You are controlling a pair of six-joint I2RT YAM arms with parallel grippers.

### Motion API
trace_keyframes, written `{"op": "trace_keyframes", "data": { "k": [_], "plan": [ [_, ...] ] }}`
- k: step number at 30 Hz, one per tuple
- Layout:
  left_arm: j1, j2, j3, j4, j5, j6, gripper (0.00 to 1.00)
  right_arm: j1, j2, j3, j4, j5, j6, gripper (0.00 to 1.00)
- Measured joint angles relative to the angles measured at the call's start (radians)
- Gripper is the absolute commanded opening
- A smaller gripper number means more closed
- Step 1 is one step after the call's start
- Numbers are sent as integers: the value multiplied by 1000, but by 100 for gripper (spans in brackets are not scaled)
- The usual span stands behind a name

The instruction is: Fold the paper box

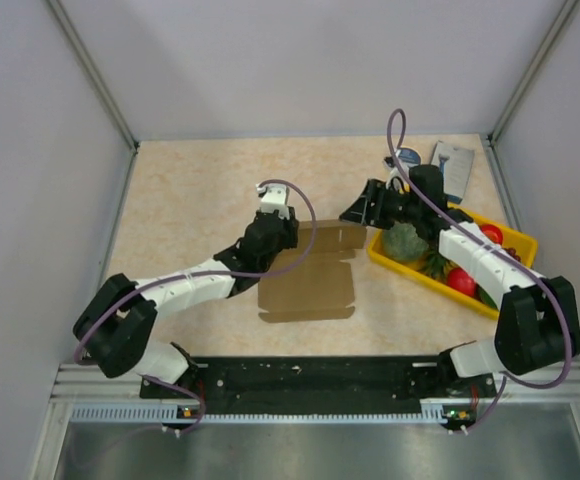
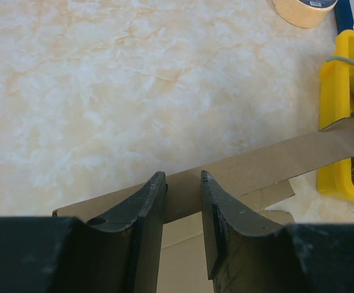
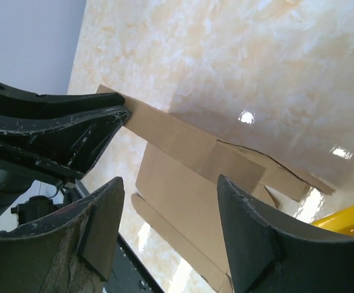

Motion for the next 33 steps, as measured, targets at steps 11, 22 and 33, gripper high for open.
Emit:
{"op": "trace_keyframes", "data": {
  "k": [11,22,33],
  "plan": [
    [5,-153,-172,71,-39,4,36,17,-41,-1,-93,76,-96,55],
    [7,-226,-240,86,-47,2,36,154,14,97,-180,204,-115,46],
    [8,-233,-257,109,-45,-5,36,175,120,145,-178,212,-64,41]
  ]
}}
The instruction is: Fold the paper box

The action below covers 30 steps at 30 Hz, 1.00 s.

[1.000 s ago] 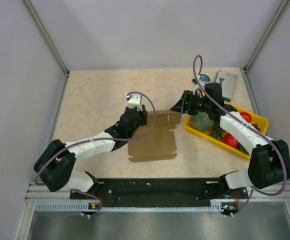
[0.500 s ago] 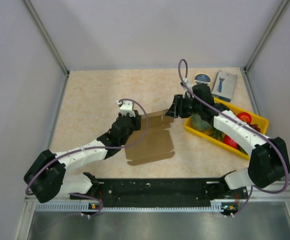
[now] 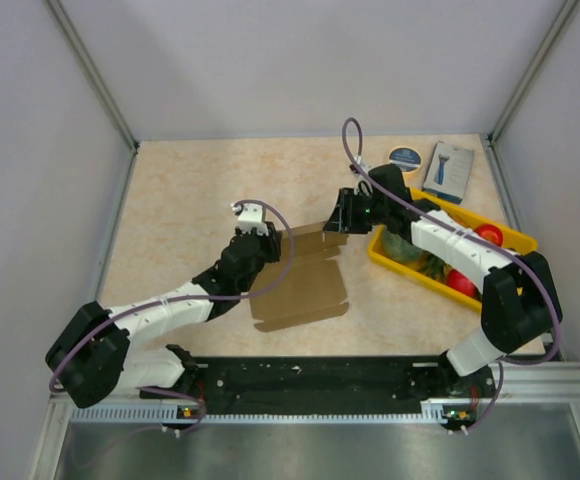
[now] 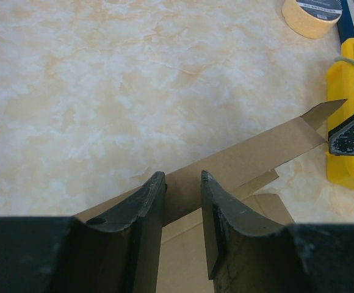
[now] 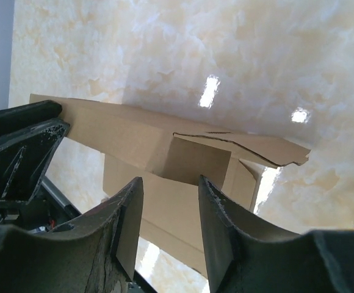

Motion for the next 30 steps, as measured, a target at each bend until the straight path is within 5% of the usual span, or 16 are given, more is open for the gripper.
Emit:
{"op": "trace_keyframes", "data": {
  "k": [16,30],
  "plan": [
    [1,-15,-13,-1,12,-8,36,3,51,-24,184,-82,192,40],
    [1,-15,-13,1,14,-11,36,13,-19,-69,130,26,55,45]
  ]
}}
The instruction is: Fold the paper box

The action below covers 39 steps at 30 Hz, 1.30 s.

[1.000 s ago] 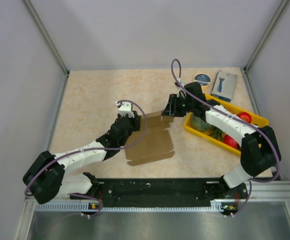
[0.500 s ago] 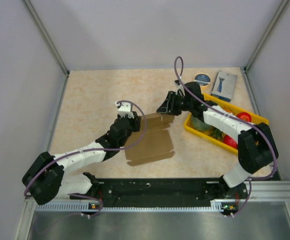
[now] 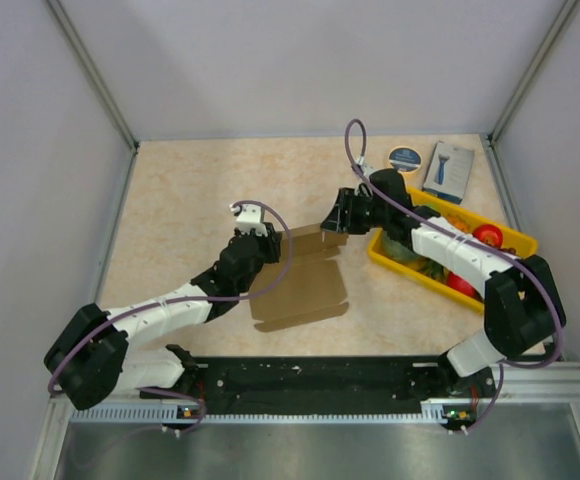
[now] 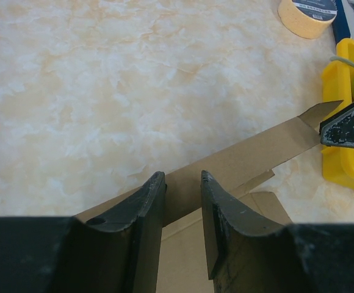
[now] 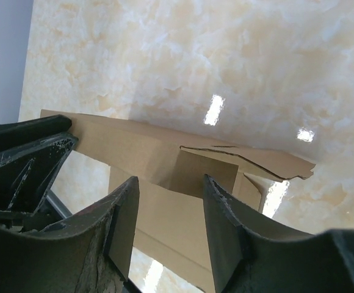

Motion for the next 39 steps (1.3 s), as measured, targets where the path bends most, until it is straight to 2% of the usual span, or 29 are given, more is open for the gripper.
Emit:
{"op": "trace_keyframes", "data": {
  "k": [9,11,15,25,29,36,39],
  "plan": [
    [0,0,0,1,0,-11,36,0,37,-9,60,-45,54,35],
    [0,0,0,2,0,-11,36,0,37,-26,98,-64,96,29],
    [2,0,0,2,-3,-12,36,0,50,-61,175,-82,193,27],
    [4,-7,-10,4,-5,-16,36,-16,74,-162,368,-121,443,15],
    [4,-13,-13,5,-4,-19,36,-23,77,-200,441,-128,522,0],
    [4,-13,-14,4,-2,-23,36,-33,95,-269,587,-137,637,0],
    [4,-14,-14,3,3,-23,41,-34,95,-294,642,-137,655,0]
  ]
}}
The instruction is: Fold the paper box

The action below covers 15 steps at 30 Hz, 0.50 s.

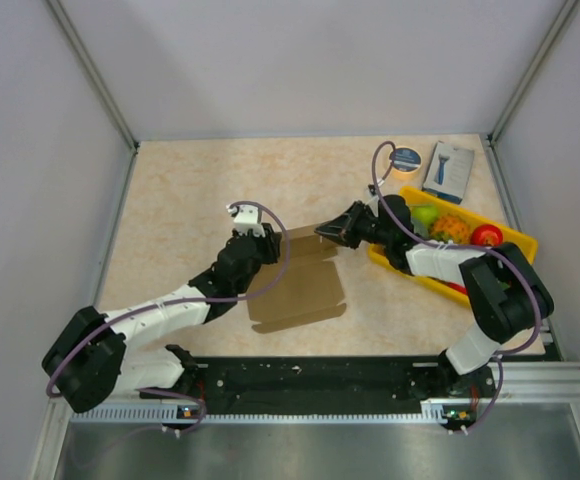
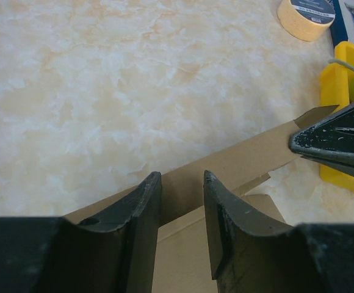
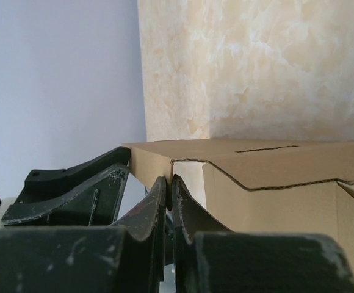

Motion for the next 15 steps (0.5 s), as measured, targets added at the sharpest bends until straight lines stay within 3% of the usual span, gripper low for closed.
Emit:
{"op": "trace_keyframes", "data": {
  "k": [5,9,15],
  "plan": [
    [0,-28,3,-36,45,23,58,-7,5,-29,70,-10,15,0],
    [0,-114,25,-171,80,68,61,-8,6,-33,92,-20,20,0],
    [-5,-239,130,-359,70,154,52,-12,6,-33,76,-23,34,0]
  ]
}}
